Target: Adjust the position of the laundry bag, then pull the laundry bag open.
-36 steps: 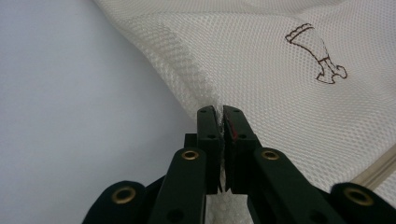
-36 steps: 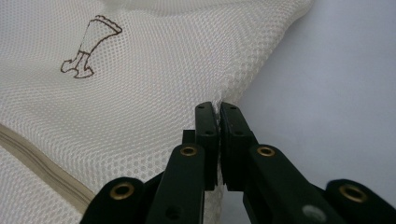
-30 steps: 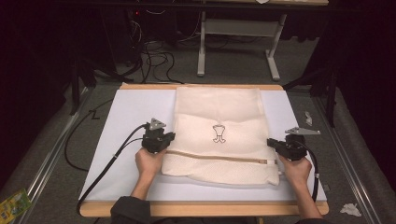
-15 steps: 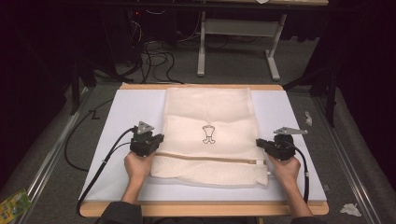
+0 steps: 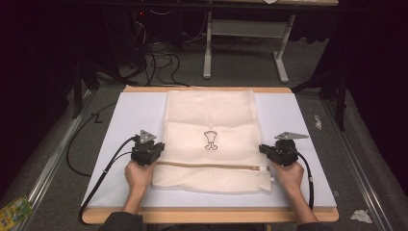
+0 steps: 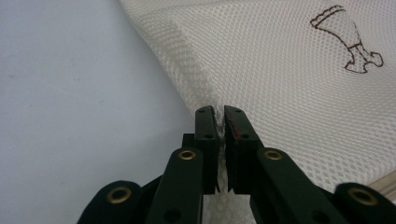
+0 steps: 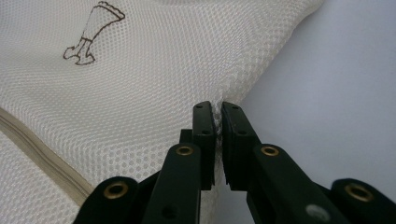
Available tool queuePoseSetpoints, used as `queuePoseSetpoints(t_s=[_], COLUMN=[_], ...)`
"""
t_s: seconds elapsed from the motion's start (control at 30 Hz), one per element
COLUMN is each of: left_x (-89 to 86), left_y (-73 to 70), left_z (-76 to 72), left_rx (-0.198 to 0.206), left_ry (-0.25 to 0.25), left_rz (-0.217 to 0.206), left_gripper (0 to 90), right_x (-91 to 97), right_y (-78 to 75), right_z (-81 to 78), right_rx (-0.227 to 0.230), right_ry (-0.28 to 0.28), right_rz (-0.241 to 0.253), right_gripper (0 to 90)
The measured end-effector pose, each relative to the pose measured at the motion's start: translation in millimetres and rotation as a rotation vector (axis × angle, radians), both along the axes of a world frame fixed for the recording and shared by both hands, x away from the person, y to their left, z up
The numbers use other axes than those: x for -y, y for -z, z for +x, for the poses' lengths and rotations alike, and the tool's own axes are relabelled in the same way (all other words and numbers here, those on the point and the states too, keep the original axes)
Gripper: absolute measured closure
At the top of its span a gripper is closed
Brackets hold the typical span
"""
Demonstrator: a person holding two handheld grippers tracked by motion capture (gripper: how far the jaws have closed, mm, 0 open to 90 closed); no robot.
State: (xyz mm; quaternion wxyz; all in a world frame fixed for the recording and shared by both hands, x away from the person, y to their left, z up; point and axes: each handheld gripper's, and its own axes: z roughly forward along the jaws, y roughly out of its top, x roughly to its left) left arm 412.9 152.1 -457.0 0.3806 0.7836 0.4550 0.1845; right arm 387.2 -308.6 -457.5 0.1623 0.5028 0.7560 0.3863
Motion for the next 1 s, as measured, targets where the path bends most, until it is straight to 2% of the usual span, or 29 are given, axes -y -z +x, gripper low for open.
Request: queuePoseSetpoints(t_s=[0.07,0.17,0.23,0.37,0.5,0.67,0.8,0.83,0.93,1.0], left_x=[2.1,3.2,3.5,5.3,5.5,10.1,14.9,18.0,33.8,46.3], left_y=[2.0,2.6,2.4,-0.4,-8.5,-8.2,-8.2,-9.0,-13.2,-15.5], left_z=[-1.2,-3.1,-4.0,-8.8,-17.3,-24.5,-27.5,-28.0,-28.2,-27.8], left_rx=[0.005,0.019,0.033,0.07,0.117,0.119,0.099,0.103,0.112,0.113], left_ry=[0.003,0.017,0.02,0.01,0.005,0.034,0.051,0.055,0.08,0.11], left_rz=[0.017,0.021,0.02,0.02,-0.004,-0.009,-0.01,0.002,-0.008,0.002], left_gripper=[83.1,80.5,77.1,67.0,58.4,55.2,53.4,53.1,52.3,51.8], right_x=[0.1,0.7,0.2,0.8,6.0,12.1,15.8,15.6,14.9,14.3], right_y=[2.4,6.1,7.3,6.6,8.7,9.1,6.0,5.8,7.1,7.7], right_z=[-0.3,-0.5,-1.0,-2.5,-6.6,-14.9,-25.5,-28.0,-31.4,-33.1], right_rx=[-0.006,-0.009,-0.018,0.001,-0.003,0.005,0.035,0.042,0.053,0.055], right_ry=[0.004,0.016,0.027,0.055,0.07,0.099,0.111,0.116,0.113,0.11], right_rz=[-0.001,0.002,-0.013,-0.012,0.001,0.016,0.041,0.048,0.044,0.038], right_gripper=[84.3,81.3,77.5,66.0,55.3,51.1,49.0,46.7,45.3,48.5])
